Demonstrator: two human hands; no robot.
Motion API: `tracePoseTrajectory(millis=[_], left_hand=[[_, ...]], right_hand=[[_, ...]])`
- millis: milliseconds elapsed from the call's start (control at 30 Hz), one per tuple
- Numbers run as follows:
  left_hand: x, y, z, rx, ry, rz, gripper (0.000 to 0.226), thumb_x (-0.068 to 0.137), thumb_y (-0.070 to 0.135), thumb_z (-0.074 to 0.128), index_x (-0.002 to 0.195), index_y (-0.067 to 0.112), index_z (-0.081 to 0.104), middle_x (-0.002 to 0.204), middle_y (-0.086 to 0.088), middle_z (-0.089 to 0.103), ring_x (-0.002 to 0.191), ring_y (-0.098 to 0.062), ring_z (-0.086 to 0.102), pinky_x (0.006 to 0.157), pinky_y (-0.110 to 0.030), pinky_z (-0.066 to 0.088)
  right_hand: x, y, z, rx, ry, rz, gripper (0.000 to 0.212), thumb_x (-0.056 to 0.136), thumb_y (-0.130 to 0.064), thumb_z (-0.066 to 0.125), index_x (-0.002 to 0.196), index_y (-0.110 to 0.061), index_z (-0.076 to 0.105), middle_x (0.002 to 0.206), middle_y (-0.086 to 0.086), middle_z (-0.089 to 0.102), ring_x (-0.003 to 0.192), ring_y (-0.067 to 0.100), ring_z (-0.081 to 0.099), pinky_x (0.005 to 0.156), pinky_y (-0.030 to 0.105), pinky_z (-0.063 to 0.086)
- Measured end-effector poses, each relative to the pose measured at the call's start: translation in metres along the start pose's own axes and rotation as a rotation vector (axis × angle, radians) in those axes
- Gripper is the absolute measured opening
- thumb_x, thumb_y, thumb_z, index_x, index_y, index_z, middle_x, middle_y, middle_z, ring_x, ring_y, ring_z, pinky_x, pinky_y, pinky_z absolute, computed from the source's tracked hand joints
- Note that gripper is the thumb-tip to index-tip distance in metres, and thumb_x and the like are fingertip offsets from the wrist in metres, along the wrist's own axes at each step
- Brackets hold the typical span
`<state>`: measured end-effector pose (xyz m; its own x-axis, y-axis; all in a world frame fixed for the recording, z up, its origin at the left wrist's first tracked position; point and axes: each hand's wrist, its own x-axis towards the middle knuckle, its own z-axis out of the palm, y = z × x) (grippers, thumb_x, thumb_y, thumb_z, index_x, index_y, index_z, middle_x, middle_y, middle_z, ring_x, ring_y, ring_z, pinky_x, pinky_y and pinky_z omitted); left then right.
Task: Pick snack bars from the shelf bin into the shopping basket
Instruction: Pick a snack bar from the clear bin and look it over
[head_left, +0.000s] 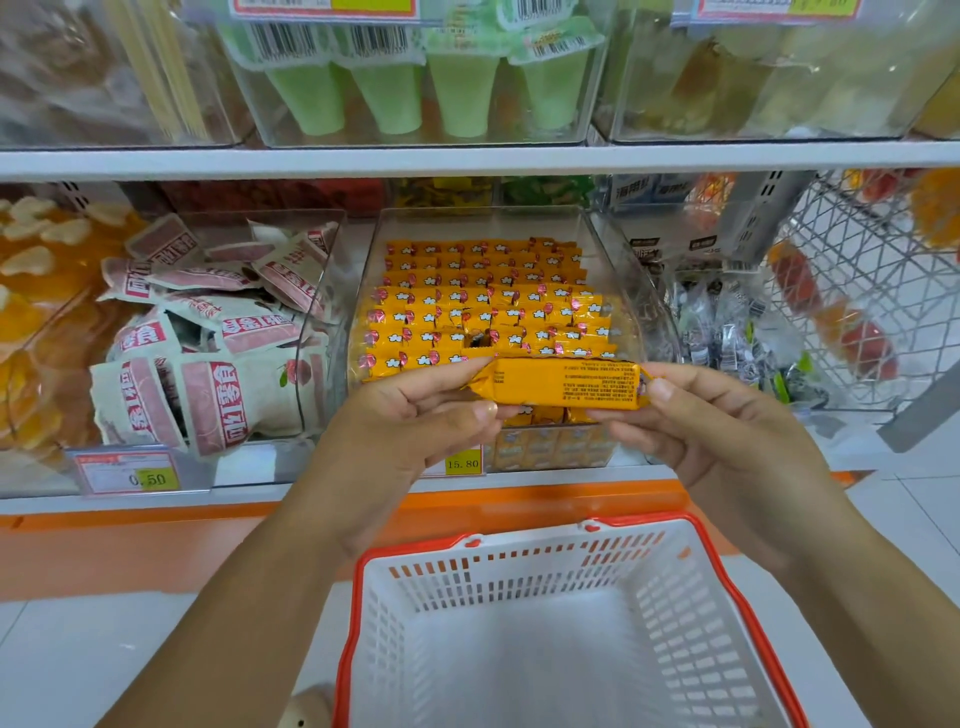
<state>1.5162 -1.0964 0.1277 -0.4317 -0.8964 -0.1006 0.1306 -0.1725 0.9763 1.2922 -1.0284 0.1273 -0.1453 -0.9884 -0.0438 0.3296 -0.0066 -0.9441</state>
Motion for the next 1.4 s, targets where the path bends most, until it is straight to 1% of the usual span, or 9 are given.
tracePoseTrajectory(millis=[100,333,600,733,833,1000,1100,1167,1400], left_hand=[[0.001,-0.001,-0.003,0.019,0.042,0.019,0.037,0.073,0.018,0.066,0.109,0.021,0.069,0.098,-0.010,0.077,0.096,-0.021,0.074,0.079,-0.023,0.058],[0.006,-0.009,0.004,0.181,0.137,0.028,0.024,0.080,0.034,0.064,0.074,0.011,0.064,0.091,-0.005,0.074,0.083,-0.019,0.075,0.089,-0.038,0.057],[0.019,-0.023,0.008,0.747,0.257,0.230,0.023,0.094,0.036,0.054,0.078,0.022,0.061,0.072,0.005,0.062,0.072,-0.008,0.057,0.062,-0.019,0.041],[0.042,-0.029,-0.007,1.023,0.324,0.373,0.025,0.098,0.040,0.051,0.112,0.026,0.067,0.114,0.011,0.062,0.106,-0.003,0.046,0.088,-0.009,0.031],[0.050,-0.034,-0.017,1.229,0.251,0.230,0.060,0.098,0.057,0.033,0.150,0.026,0.037,0.156,0.008,0.033,0.144,-0.010,0.021,0.115,-0.026,0.014],[0.056,-0.039,-0.018,1.500,0.173,0.135,0.091,0.078,0.063,-0.016,0.157,0.025,0.007,0.166,0.003,0.000,0.152,-0.014,-0.008,0.118,-0.034,-0.012],[0.059,-0.043,-0.019,1.503,0.186,0.143,0.083,0.088,0.061,-0.002,0.153,0.020,0.030,0.162,-0.003,0.025,0.152,-0.019,0.012,0.117,-0.037,-0.001],[0.061,-0.045,-0.021,1.521,0.188,0.137,0.073,0.095,0.058,0.013,0.143,0.016,0.049,0.150,-0.007,0.046,0.145,-0.024,0.034,0.115,-0.043,0.017],[0.064,-0.052,-0.024,1.539,0.186,0.177,0.064,0.097,0.053,0.025,0.133,0.014,0.060,0.140,-0.009,0.058,0.136,-0.026,0.048,0.110,-0.046,0.024]], right_hand=[[0.000,0.000,0.001,-0.006,-0.010,-0.004,0.055,0.063,-0.011,0.071,0.116,0.001,0.062,0.104,0.021,0.073,0.096,0.032,0.072,0.074,0.025,0.058],[0.004,0.005,0.005,-0.024,0.071,-0.067,0.012,0.062,-0.025,0.073,0.069,-0.018,0.065,0.072,0.010,0.070,0.084,0.033,0.074,0.065,0.026,0.058],[0.021,0.014,0.009,0.019,0.117,-0.004,0.049,0.062,-0.026,0.079,0.099,-0.009,0.052,0.074,0.005,0.069,0.087,0.037,0.073,0.071,0.028,0.059],[0.051,0.004,0.017,-0.164,0.146,-0.093,0.040,0.077,-0.019,0.071,0.112,-0.005,0.056,0.093,0.007,0.075,0.089,0.031,0.073,0.077,0.031,0.059],[0.083,-0.009,0.030,-0.388,0.133,-0.193,0.019,0.087,-0.009,0.066,0.104,-0.011,0.059,0.096,0.000,0.076,0.086,0.017,0.073,0.072,0.022,0.057],[0.128,-0.022,0.044,-0.957,-0.038,-0.240,0.021,0.086,-0.025,0.073,0.092,-0.038,0.058,0.088,-0.012,0.070,0.084,0.005,0.069,0.078,0.025,0.056],[0.144,-0.023,0.050,-1.205,-0.195,-0.238,0.022,0.088,-0.032,0.071,0.103,-0.037,0.055,0.092,-0.010,0.068,0.084,0.010,0.068,0.080,0.032,0.056],[0.152,-0.022,0.055,-1.310,-0.256,-0.234,0.021,0.089,-0.034,0.069,0.104,-0.035,0.055,0.090,-0.016,0.064,0.083,0.001,0.063,0.075,0.021,0.051],[0.172,0.020,0.054,-1.583,-0.459,-0.217,0.025,0.096,-0.031,0.059,0.118,-0.023,0.068,0.111,-0.006,0.048,0.101,0.004,0.040,0.086,0.018,0.032]])
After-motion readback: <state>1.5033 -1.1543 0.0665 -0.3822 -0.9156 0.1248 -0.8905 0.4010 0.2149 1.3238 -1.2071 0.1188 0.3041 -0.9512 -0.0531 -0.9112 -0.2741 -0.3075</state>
